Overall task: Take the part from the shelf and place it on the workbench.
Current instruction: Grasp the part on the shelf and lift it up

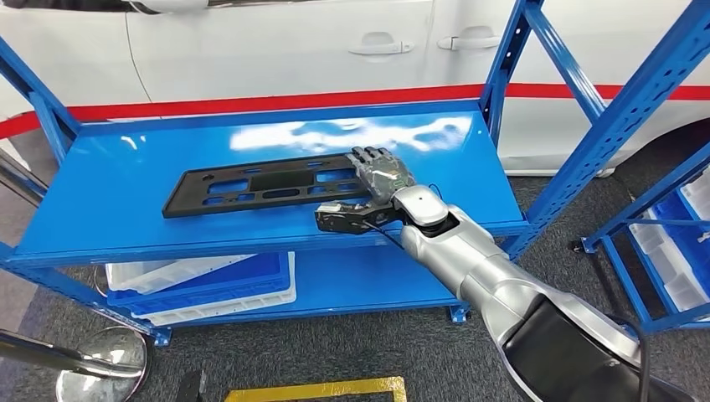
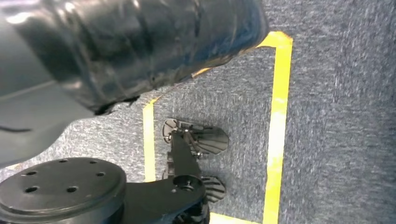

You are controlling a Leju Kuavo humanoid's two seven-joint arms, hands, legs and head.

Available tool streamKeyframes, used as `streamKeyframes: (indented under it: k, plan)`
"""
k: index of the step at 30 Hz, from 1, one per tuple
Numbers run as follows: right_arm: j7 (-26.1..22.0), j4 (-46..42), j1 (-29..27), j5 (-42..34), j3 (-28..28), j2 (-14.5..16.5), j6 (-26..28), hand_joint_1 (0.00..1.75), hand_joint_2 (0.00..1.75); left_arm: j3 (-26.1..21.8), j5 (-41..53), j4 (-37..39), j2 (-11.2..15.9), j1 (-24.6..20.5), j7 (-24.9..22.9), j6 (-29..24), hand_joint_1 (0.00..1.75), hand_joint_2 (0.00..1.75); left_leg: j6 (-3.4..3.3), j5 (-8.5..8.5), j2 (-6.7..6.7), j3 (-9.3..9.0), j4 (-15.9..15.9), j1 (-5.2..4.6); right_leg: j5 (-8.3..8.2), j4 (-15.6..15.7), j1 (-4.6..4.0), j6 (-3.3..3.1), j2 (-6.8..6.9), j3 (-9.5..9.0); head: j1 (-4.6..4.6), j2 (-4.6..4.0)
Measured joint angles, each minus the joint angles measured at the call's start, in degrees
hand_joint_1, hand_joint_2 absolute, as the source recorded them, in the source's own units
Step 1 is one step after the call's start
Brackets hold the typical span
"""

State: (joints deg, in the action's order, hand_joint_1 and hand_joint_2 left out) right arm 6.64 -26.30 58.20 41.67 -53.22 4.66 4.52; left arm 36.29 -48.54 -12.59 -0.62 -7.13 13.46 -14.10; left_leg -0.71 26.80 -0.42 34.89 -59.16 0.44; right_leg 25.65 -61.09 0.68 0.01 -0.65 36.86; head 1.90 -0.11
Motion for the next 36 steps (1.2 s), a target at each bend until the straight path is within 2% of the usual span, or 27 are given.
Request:
streamKeyframes:
  k: [2,4,5,7,8,9,10,12,13,14,16,18,19,20,22,23,24,25,27,28,29,30,33,34,36]
  plan:
    - [-0.1,0.0,-0.1,0.0,0.0,-0.2,0.1,0.0,0.0,0.0,0.0,0.0,0.0,0.0,0.1,0.1,0.0,0.0,0.68,0.27,0.04,-0.06,0.1,0.12,0.17,0.5,-0.01,-0.72,-0.12,-0.24,0.02,0.0]
    - [-0.2,0.0,0.0,0.1,0.0,-0.4,0.3,0.0,0.0,0.0,0.1,0.0,0.1,0.0,0.2,0.2,0.0,0.0,1.32,1.54,0.14,0.72,-2.0,0.21,0.34,1.0,0.21,-1.48,-0.14,-0.94,0.18,0.0]
    - [-0.3,0.0,0.0,0.1,0.0,-0.4,0.3,0.0,0.0,0.1,0.2,0.0,0.1,0.0,0.1,0.2,0.0,0.0,1.54,2.71,0.19,2.0,-4.6,0.26,0.41,1.1,0.25,-1.73,-0.12,-1.35,0.26,0.0]
    - [-0.5,0.0,-0.1,0.2,0.0,-0.4,0.4,0.0,0.0,0.2,0.3,0.0,0.1,0.0,0.0,0.2,0.0,0.0,1.84,5.18,0.2,5.96,-11.7,0.29,0.72,1.2,0.15,-2.03,-0.11,-1.96,0.36,0.0]
    - [-0.6,0.0,-0.3,0.2,0.0,-0.4,0.4,0.0,0.0,0.3,0.3,0.0,0.1,0.0,0.0,0.2,0.0,0.0,1.91,5.46,0.2,7.66,-14.2,0.3,0.95,1.1,0.09,-2.09,-0.15,-2.24,0.34,0.0]
    - [-0.6,0.0,-0.4,0.2,0.0,-0.5,0.4,0.0,0.0,0.3,0.3,0.0,0.1,0.1,0.0,0.1,0.0,0.0,1.89,4.69,0.2,8.56,-14.9,0.3,1.21,1.1,0.04,-2.09,-0.22,-2.56,0.36,0.0]
    - [-0.6,0.0,-0.4,0.2,0.0,-0.5,0.3,0.0,0.0,0.4,0.4,0.0,0.2,0.1,0.0,0.1,0.0,0.0,1.77,2.76,0.2,8.35,-13.3,0.29,1.52,1.1,0.02,-2.05,-0.31,-2.97,0.36,0.0]
    - [-0.5,0.0,-0.4,0.2,0.0,-0.6,0.3,0.0,0.0,0.4,0.4,0.0,0.2,0.1,0.0,0.0,0.0,0.0,1.26,-1.96,0.18,5.78,-6.3,0.2,2.25,1.2,0.01,-1.8,-0.46,-3.93,0.34,0.0]
    - [-0.5,0.0,-0.4,0.2,0.0,-0.6,0.3,0.0,0.0,0.4,0.4,0.0,0.2,0.1,0.0,0.0,0.0,0.0,0.91,-3.45,0.15,4.4,-3.2,0.01,2.57,1.2,-0.03,-1.59,-0.51,-4.28,0.31,0.0]
    - [-0.5,0.0,-0.4,0.2,0.0,-0.7,0.3,0.0,0.0,0.5,0.4,0.0,0.2,0.1,0.0,0.0,0.0,0.0,0.54,-3.83,0.12,3.46,-1.2,-0.2,2.77,1.3,-0.05,-1.34,-0.52,-4.39,0.31,0.0]
    - [-0.5,0.0,-0.4,0.2,0.0,-0.8,0.3,0.0,0.0,0.8,0.5,0.0,0.2,0.0,-0.1,-0.1,0.0,0.0,-0.01,-3.23,0.05,2.85,0.1,-0.54,2.91,1.5,-0.09,-0.84,-0.52,-4.37,0.28,0.0]
    - [-0.4,0.0,-0.4,0.2,0.0,-0.9,0.3,0.0,0.0,0.9,0.6,0.0,0.2,0.0,-0.3,-0.3,0.0,0.0,-0.42,-3.0,0.11,2.19,0.9,-0.18,3.4,1.4,-0.17,-0.29,-0.35,-4.33,0.21,0.0]
    - [-0.4,0.0,-0.4,0.2,0.0,-1.0,0.2,0.0,0.0,0.9,0.6,0.0,0.2,0.0,-0.4,-0.4,0.0,0.0,-0.67,-2.93,0.19,1.73,1.3,-0.01,4.12,0.2,-0.23,-0.04,-0.23,-3.85,0.16,0.0]
    - [-0.4,0.0,-0.3,0.2,0.0,-1.1,0.2,0.0,0.0,0.9,0.7,0.0,0.1,0.0,-0.5,-0.5,0.0,0.0,-0.94,-2.82,0.27,1.25,1.7,0.16,5.24,-2.2,-0.25,0.15,-0.1,-2.67,0.12,0.0]
    - [-0.4,0.0,-0.5,0.2,0.0,-1.3,0.0,0.0,0.0,1.0,0.7,0.0,0.2,-0.1,-0.7,-0.6,0.0,0.0,-1.42,-2.39,0.29,0.74,1.7,0.08,7.67,-9.5,-0.13,0.35,0.02,1.4,0.06,0.0]
    - [-0.4,0.1,-0.7,0.2,0.0,-1.4,-0.2,0.0,0.0,1.1,0.8,0.0,0.2,-0.1,-0.9,-0.7,0.0,0.0,-1.54,-2.15,0.25,0.54,1.6,0.07,8.11,-12.4,-0.05,0.45,0.03,3.39,0.05,0.0]
    - [-0.4,0.1,-0.9,0.2,0.0,-1.5,-0.3,0.0,0.0,1.2,0.9,0.0,0.2,-0.1,-1.0,-0.8,0.0,0.0,-1.55,-1.89,0.19,0.33,1.5,0.08,7.52,-13.5,0.02,0.51,0.05,4.59,0.04,0.0]
    - [-0.4,0.2,-0.9,0.1,0.0,-1.5,-0.3,0.0,0.0,1.3,0.9,0.0,0.2,-0.1,-1.1,-0.9,0.0,0.0,-1.48,-1.59,0.13,0.11,1.3,0.1,5.86,-12.5,0.09,0.54,0.06,4.76,0.04,0.0]
    - [-0.7,0.2,-0.9,-0.3,0.0,-1.6,-0.3,0.0,0.0,1.3,1.0,0.0,0.1,0.0,-0.9,-0.7,0.0,0.0,-1.12,-0.82,0.02,-0.22,0.7,0.17,1.43,-6.2,0.19,0.42,0.09,2.76,0.05,0.0]
    - [-1.0,0.2,-0.8,-0.8,0.0,-1.6,-0.3,0.0,0.0,1.4,1.1,0.0,0.1,0.0,-0.8,-0.6,0.0,0.0,-0.85,-0.44,-0.04,-0.17,0.2,0.08,0.1,-3.1,0.14,0.3,0.07,1.5,0.05,0.0]
    - [-1.3,0.2,-0.8,-1.3,0.1,-1.6,-0.3,0.0,0.0,1.4,1.1,0.0,0.1,-0.1,-0.7,-0.5,0.0,0.0,-0.55,-0.21,-0.09,-0.03,-0.1,0.0,-0.44,-1.2,0.06,0.11,0.02,0.68,0.11,0.0]
    - [-1.6,0.2,-0.9,-1.7,0.1,-1.6,-0.3,0.0,0.0,1.5,1.2,0.0,0.1,-0.2,-0.7,-0.5,0.0,0.0,-0.27,-0.1,-0.13,0.15,-0.2,-0.06,-0.25,-0.4,-0.06,-0.12,-0.05,0.33,0.14,0.0]
    - [-2.0,0.2,-0.9,-2.2,0.2,-1.5,-0.3,0.0,0.0,1.7,1.2,0.0,0.1,-0.2,-0.6,-0.6,0.0,0.0,0.51,0.17,-0.09,0.28,-0.3,0.03,-0.26,0.3,-0.06,-0.97,-0.21,0.04,0.23,0.0]
    - [-2.0,0.1,-0.9,-2.3,0.2,-1.5,-0.3,0.0,0.0,1.7,1.2,0.0,0.1,-0.2,-0.6,-0.6,0.0,0.0,0.82,0.91,-0.02,0.64,-1.3,0.09,-0.34,0.6,0.07,-1.25,-0.21,-0.17,0.34,0.0]
    - [-2.0,0.0,-0.8,-2.4,0.2,-1.5,-0.3,0.0,0.0,1.8,1.2,0.0,0.0,-0.2,-0.6,-0.6,0.0,0.0,1.4,3.71,0.1,2.94,-6.4,0.25,-0.43,1.0,0.24,-1.67,-0.13,-0.55,0.51,0.0]
